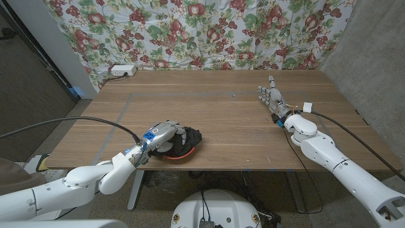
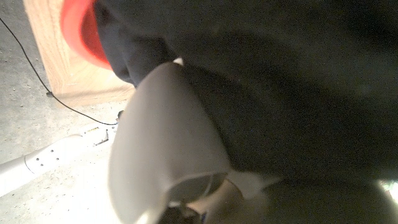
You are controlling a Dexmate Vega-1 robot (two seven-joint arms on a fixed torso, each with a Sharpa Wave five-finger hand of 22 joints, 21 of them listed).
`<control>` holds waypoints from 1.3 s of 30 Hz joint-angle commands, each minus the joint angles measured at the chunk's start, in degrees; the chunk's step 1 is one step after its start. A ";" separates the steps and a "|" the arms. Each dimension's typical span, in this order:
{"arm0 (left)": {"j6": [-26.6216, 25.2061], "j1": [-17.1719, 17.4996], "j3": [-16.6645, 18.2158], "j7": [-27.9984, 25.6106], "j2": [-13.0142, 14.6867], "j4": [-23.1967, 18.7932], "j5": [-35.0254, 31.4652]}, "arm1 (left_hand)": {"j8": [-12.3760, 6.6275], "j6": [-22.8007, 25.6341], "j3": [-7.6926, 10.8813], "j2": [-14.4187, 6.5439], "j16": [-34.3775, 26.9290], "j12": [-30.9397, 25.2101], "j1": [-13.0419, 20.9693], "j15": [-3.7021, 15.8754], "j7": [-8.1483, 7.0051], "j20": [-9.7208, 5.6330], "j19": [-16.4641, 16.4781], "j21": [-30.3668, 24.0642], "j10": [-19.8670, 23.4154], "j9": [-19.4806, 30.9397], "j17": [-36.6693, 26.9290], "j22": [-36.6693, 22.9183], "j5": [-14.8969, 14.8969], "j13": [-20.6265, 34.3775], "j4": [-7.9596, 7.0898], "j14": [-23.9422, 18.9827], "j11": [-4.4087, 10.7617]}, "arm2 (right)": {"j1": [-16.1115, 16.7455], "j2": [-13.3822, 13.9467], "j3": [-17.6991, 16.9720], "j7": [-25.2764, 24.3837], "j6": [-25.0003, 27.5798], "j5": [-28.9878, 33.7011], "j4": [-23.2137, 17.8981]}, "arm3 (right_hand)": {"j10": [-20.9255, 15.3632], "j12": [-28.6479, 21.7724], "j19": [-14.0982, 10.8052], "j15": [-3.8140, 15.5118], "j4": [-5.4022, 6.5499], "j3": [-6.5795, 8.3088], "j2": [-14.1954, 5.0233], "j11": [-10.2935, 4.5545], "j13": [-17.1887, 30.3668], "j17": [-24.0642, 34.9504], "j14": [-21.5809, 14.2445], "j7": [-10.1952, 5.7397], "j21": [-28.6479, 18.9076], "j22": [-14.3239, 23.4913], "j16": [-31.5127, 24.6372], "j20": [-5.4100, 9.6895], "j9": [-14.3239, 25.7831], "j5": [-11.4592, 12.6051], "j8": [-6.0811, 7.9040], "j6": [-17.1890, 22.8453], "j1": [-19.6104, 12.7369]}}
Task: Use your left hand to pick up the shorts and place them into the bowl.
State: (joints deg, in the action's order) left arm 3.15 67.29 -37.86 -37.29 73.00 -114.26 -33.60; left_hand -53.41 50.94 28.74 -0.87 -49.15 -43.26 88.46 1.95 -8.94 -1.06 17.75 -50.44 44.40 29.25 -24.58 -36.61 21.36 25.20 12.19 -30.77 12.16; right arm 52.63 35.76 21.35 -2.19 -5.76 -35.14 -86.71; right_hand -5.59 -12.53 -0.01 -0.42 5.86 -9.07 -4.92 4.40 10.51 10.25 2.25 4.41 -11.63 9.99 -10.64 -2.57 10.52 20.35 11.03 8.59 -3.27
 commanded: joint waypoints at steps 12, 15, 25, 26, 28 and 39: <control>-1.56 1.02 -0.10 -2.08 1.24 -1.26 -0.27 | 5.87 -3.25 15.84 7.43 21.86 11.40 -18.25 10.82 -2.35 -3.76 -2.87 4.69 -9.16 -4.36 3.89 8.33 -10.24 -7.02 -3.99 1.58 0.11 | 0.36 0.06 -0.02 -0.03 -0.42 0.00 -0.32 | -0.23 0.11 0.17 0.07 -0.08 0.31 -0.79 0.38 0.22 0.14 0.58 0.19 0.38 0.32 0.09 0.10 0.11 -0.12 -0.06 0.42 -0.40; -2.03 1.19 0.05 -2.38 1.32 -1.69 -0.21 | 7.72 -5.11 17.45 8.74 24.70 13.45 -20.05 10.86 -2.32 -5.36 -3.33 5.49 -11.23 -5.47 4.94 10.46 -10.18 -8.33 -3.47 4.04 0.11 | 0.55 0.17 -0.03 -0.02 -0.51 0.04 -0.50 | -0.24 0.11 0.17 0.06 -0.08 0.32 -0.79 0.40 0.22 0.14 0.58 0.16 0.38 0.32 0.09 0.10 0.11 -0.12 -0.06 0.42 -0.40; -2.78 1.62 0.39 -2.49 1.94 -2.51 0.63 | 16.10 -8.33 22.67 10.65 34.61 20.85 -29.57 10.88 -3.56 -7.93 -3.27 10.23 -14.54 -12.64 9.13 25.45 -9.88 -13.01 -2.32 6.79 0.06 | 1.41 0.59 -0.36 -0.17 -0.92 -0.04 -1.08 | -0.21 0.12 0.17 0.07 -0.09 0.35 -0.78 0.31 0.22 0.14 0.60 0.15 0.37 0.32 0.09 0.11 0.11 -0.14 -0.07 0.41 -0.40; -2.78 1.61 0.41 -2.41 1.99 -2.59 0.70 | 16.80 -8.46 23.19 10.79 35.29 21.52 -30.44 10.88 -3.57 -7.88 -3.14 10.78 -14.89 -13.14 9.42 25.90 -9.87 -13.00 -2.29 6.63 0.06 | 1.55 0.44 -0.58 -0.20 -0.82 -0.55 -1.15 | -0.24 0.10 0.16 0.07 -0.09 0.35 -0.78 0.32 0.22 0.15 0.59 0.15 0.37 0.32 0.09 0.10 0.11 -0.14 -0.07 0.41 -0.40; -2.73 1.54 0.44 -2.23 2.00 -2.68 0.91 | 18.03 -8.83 24.02 11.18 36.44 22.74 -31.97 10.83 -3.60 -7.74 -2.71 12.11 -15.03 -13.90 9.91 26.19 -9.87 -13.10 -2.04 7.06 0.07 | 1.57 0.62 -0.46 -0.16 -1.23 -0.04 -1.00 | -0.25 0.10 0.16 0.07 -0.09 0.35 -0.78 0.31 0.22 0.15 0.58 0.16 0.37 0.32 0.08 0.10 0.11 -0.14 -0.07 0.41 -0.40; -1.90 0.84 0.78 -1.43 1.53 -2.76 2.37 | 24.38 -14.81 26.63 10.90 37.71 27.16 -44.63 10.61 -3.64 -6.36 -3.22 17.38 -18.33 -16.12 11.17 25.73 -8.79 -12.98 -2.91 9.83 -0.05 | 2.08 0.93 -0.95 -0.33 -1.38 -0.44 -1.39 | -0.28 0.09 0.15 0.12 -0.09 0.38 -0.78 0.35 0.22 0.14 0.55 0.18 0.37 0.32 0.07 0.09 0.11 -0.16 -0.07 0.42 -0.40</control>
State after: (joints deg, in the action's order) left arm 0.76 68.54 -37.46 -39.26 74.83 -116.76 -32.50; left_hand -29.56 36.69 54.93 10.03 -11.63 -16.50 45.25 2.47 -12.52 -2.45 14.56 -33.42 26.62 13.22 -13.34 -10.55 12.11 12.14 9.17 -21.37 11.98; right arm 54.24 36.31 20.78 -2.39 -6.85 -35.45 -87.80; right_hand -5.58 -12.53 -0.01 -0.42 5.62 -8.83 -4.92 4.40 10.51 10.25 2.25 4.41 -11.63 9.99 -10.64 -2.57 10.52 20.35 11.03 8.59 -3.27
